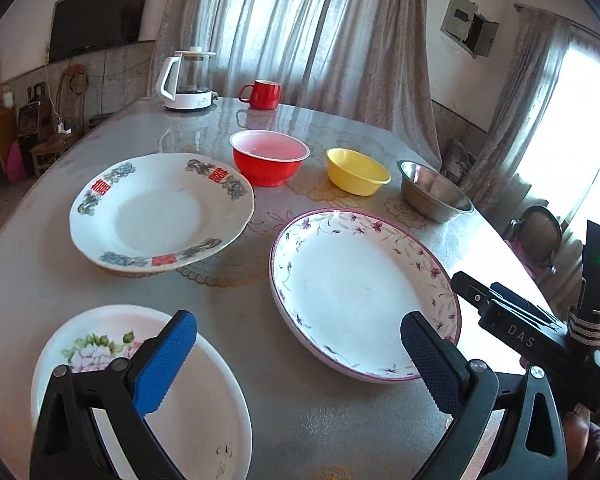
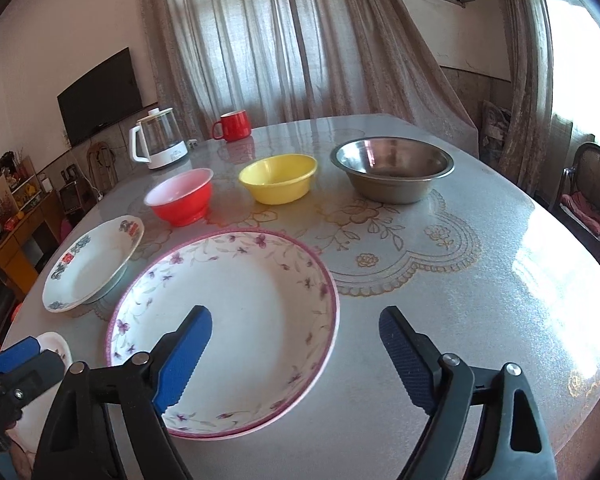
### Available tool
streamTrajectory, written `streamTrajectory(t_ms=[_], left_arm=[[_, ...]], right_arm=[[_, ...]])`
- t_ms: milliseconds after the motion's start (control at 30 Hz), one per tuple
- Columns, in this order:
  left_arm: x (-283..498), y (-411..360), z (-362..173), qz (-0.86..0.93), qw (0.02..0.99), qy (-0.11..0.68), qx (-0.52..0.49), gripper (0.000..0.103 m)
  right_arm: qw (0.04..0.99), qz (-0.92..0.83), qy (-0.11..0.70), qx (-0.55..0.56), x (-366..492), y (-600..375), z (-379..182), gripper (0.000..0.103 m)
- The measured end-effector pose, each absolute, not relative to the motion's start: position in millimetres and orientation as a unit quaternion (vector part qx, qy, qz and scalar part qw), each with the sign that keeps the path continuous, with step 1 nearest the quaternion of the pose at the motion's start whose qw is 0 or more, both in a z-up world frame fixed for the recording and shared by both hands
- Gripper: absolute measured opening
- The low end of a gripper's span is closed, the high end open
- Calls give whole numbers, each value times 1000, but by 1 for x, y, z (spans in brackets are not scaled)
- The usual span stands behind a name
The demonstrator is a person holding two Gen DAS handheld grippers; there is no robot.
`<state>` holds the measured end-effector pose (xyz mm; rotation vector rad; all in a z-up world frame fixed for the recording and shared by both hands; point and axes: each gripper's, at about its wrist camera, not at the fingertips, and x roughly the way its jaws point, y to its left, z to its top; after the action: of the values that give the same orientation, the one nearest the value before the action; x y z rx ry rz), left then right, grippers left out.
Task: Organize plates and bowls
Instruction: 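Close the right gripper on the rim of the purple-flowered plate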
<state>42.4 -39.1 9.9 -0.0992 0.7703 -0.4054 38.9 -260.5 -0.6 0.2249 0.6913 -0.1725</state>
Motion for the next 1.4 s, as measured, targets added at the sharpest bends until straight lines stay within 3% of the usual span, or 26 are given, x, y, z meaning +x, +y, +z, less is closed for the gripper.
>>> streamTrajectory(t_ms=[133, 200, 233, 267, 300, 1033, 1400], left_arm=[[62, -49, 11, -210, 895, 391, -36, 100], [75, -55, 6, -216, 882, 418, -30, 86], [81, -57, 3, -221, 875, 429, -29, 80], [86, -58, -1, -218, 872, 437, -26, 67], [90, -60, -4, -212, 870, 444, -25, 62], [120, -79, -29, -205, 848, 489, 12, 58], [109, -93, -25, -232, 851, 471, 13, 57]], right_arm=[[919, -101, 360, 123, 47, -284, -11, 64], [912, -102, 376, 130, 53, -292, -18, 46], [909, -101, 383, 132, 56, -294, -22, 42], [906, -99, 390, 134, 59, -296, -25, 39], [903, -96, 397, 136, 61, -297, -29, 37], [905, -33, 415, 91, 81, -278, -42, 35], [892, -2, 418, 171, 79, -303, -41, 36]])
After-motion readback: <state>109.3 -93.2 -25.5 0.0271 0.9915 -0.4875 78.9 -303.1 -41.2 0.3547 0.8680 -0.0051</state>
